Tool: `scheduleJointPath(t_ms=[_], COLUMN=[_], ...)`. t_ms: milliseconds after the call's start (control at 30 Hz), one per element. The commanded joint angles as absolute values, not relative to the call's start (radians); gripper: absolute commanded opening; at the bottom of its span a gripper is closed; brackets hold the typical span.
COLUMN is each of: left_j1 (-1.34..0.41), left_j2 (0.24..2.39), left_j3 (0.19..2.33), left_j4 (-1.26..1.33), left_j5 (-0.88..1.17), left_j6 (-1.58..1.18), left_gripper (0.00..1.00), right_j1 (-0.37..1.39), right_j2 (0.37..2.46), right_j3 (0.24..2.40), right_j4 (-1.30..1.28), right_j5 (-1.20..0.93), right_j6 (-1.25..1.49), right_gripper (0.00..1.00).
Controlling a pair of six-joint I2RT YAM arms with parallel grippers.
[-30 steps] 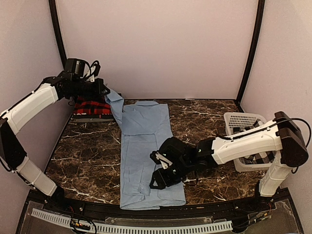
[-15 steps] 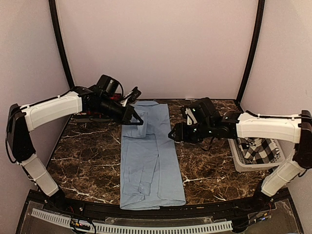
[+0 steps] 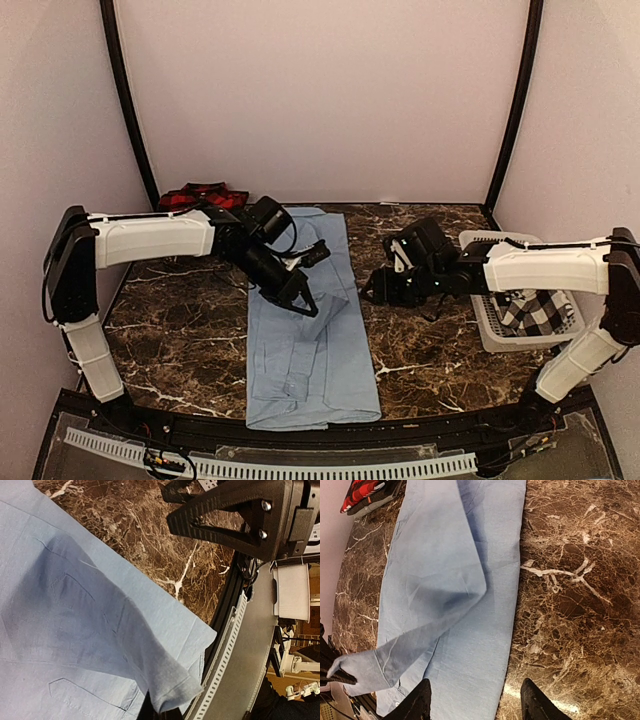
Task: Fold and stack the long sleeve shirts
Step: Fold the 1/3-folded shirt at the center of the board, then move the rectangle-folded shirt to the center of the board.
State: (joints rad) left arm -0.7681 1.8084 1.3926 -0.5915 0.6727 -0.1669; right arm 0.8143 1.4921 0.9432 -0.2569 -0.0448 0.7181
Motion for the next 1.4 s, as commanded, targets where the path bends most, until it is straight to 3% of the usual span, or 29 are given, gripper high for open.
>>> scheduleJointPath(t_ms=[0,433,500,633,767,833,1000,1100,1367], left_j1=[-0.806,-0.871,-0.875,-0.884,-0.885,-0.884,-0.833,-0.758,-0.587], left_j2=[1.818,1.864,1.866,1.862,1.83,1.808,1.763,1.749,1.821], left_j3=[1.405,1.401,1.399,1.399,1.389,1.377,1.374,1.366,1.404], left_j4=[-0.664,-0.67,-0.667,-0.652,-0.627,-0.609,-0.549,-0.492,-0.309], left_j5=[0.693,0.692,0.697,0.723,0.722,0.685,0.495,0.378,0.224], left_j6=[-0.124,-0.141,-0.144,-0.146,-0.15,-0.166,-0.274,-0.363,-0.493], left_gripper=[0.0,0.0,0.08,0.35,0.52,0.55,0.52,0.43,0.38], right_j1=[0.807,0.807,0.807,0.807,0.807,0.808,0.811,0.811,0.809], right_j2=[1.479,1.477,1.474,1.471,1.467,1.471,1.506,1.548,1.735], right_j3=[0.927,0.926,0.926,0.916,0.895,0.883,0.884,0.934,1.124], right_j4=[-0.213,-0.225,-0.232,-0.235,-0.222,-0.203,-0.145,-0.128,-0.057], right_j5=[-0.048,-0.042,-0.034,-0.03,-0.042,-0.062,-0.103,-0.111,-0.182], right_j6=[0.719,0.704,0.703,0.7,0.693,0.692,0.695,0.684,0.656], right_gripper=[0.58,0.58,0.58,0.58,0.58,0.58,0.58,0.56,0.4])
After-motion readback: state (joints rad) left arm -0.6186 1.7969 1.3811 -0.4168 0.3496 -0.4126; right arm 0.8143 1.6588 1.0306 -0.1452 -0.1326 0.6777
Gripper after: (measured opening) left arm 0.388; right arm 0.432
